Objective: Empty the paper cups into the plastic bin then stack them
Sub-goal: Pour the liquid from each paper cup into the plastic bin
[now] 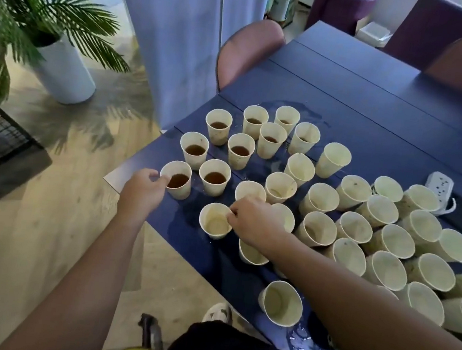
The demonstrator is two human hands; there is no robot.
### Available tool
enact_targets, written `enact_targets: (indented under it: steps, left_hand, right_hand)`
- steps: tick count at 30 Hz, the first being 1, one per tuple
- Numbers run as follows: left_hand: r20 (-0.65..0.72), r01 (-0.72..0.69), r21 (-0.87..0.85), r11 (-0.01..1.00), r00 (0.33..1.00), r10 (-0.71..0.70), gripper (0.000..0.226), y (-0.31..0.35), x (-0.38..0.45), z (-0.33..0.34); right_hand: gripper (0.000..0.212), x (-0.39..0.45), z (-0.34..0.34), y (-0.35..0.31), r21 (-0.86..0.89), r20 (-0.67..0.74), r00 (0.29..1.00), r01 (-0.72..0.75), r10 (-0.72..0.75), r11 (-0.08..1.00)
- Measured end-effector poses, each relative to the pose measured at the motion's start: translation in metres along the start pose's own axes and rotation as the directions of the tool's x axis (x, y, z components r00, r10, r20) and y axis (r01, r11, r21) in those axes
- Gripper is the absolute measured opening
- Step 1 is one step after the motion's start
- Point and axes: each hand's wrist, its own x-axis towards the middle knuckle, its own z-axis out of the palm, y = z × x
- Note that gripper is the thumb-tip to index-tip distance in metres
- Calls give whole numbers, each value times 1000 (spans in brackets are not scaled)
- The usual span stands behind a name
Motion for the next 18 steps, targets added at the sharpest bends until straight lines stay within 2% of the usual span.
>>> enact_targets:
  steps: [2,8,18]
  left_hand:
    - [3,-9,-14,1000,1000,9,35,1,8,1]
    - [-52,-22,77,997,998,27,31,11,15,3]
    - [-6,17,134,991,1000,-16,28,11,12,3]
  right_hand:
    - [29,-1,1,1,-52,0,1000,27,-27,998]
    - [32,-5,-12,3,83,-172,985,33,-18,996]
    - [24,-12,-20,14,163,-188,982,2,29,987]
